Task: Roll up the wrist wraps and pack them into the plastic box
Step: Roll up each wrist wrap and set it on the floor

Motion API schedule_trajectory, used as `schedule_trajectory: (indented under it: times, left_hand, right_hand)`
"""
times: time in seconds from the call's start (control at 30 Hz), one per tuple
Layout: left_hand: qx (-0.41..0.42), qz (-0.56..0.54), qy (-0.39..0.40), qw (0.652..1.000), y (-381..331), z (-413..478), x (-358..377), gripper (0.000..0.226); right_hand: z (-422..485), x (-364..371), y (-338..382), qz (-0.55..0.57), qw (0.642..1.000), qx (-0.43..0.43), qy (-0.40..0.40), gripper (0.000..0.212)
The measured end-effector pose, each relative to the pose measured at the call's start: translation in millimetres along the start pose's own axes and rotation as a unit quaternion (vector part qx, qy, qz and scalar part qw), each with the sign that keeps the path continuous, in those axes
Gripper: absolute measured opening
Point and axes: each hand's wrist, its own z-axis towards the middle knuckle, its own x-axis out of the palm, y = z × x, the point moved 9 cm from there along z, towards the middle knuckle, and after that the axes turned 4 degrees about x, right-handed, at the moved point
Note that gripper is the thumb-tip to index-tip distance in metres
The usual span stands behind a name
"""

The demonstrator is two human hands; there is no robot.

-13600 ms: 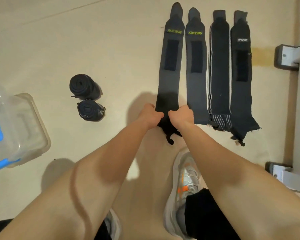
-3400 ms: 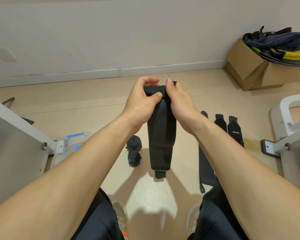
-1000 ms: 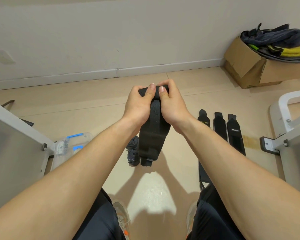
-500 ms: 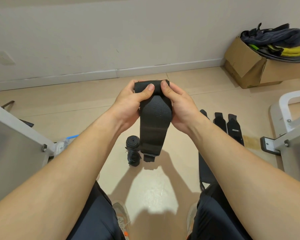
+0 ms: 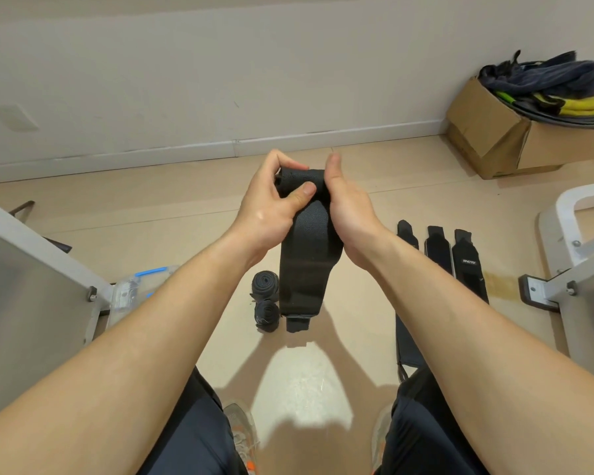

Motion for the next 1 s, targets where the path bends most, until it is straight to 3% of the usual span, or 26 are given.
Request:
schedule_trajectory:
  times: [0.1, 0.17, 0.27, 0.33, 0.43, 0.57, 0.63, 0.77, 0.87, 1.0]
  left_hand:
    - [-0.024, -0.006, 0.011, 1.0, 4, -2, 6, 0.022]
    - [-0.086, -0.047, 0.0, 0.995, 17, -4, 9, 0.024]
    - [-0.202, -0.113, -0.037, 0.972, 38, -6, 11, 0.07]
    - [-0.223, -0.064, -0.049, 0.972, 38, -7, 10, 0.078]
    - [-0.16, 0.024, -0.088, 0.983, 31, -3, 1, 0.057]
    - [-0.081, -0.01, -0.09, 0.993, 21, 2, -2, 0.022]
    - [-0.045, -0.013, -0.088, 0.995, 14, 3, -4, 0.006]
    - [-0.008, 0.018, -0.089, 0.996, 5, 1, -5, 0.013]
    - [0.028, 0.094, -0.063, 0.993, -4, -2, 0, 0.016]
    - [0.056, 0.136, -0.012, 0.989, -9, 2, 8, 0.02]
  right_hand:
    - [1, -4, -2, 0.003, 1.0, -0.01, -0.02, 0.042]
    - [2, -9, -2, 0.009, 0.999, -0.02, -0.035, 0.03]
    - [2, -8, -1, -0.004, 0.999, -0.037, -0.032, 0.017]
    - [1, -6, 0, -0.019, 0.998, -0.049, -0.024, 0.014]
    - [0, -1, 2, -0.04, 0.997, -0.07, -0.006, 0.008]
    - [0, -4, 3, 0.006, 0.999, -0.045, 0.005, 0.008]
    - [1, -4, -3, 0.015, 1.0, -0.007, 0.011, 0.019]
    - [-1, 5, -7, -0.038, 0.999, 0.005, 0.028, 0.036]
    - [1, 0, -5, 0.001, 1.0, 0.018, 0.011, 0.05]
    - [1, -6, -3, 0.035, 0.999, 0.002, 0.002, 0.041]
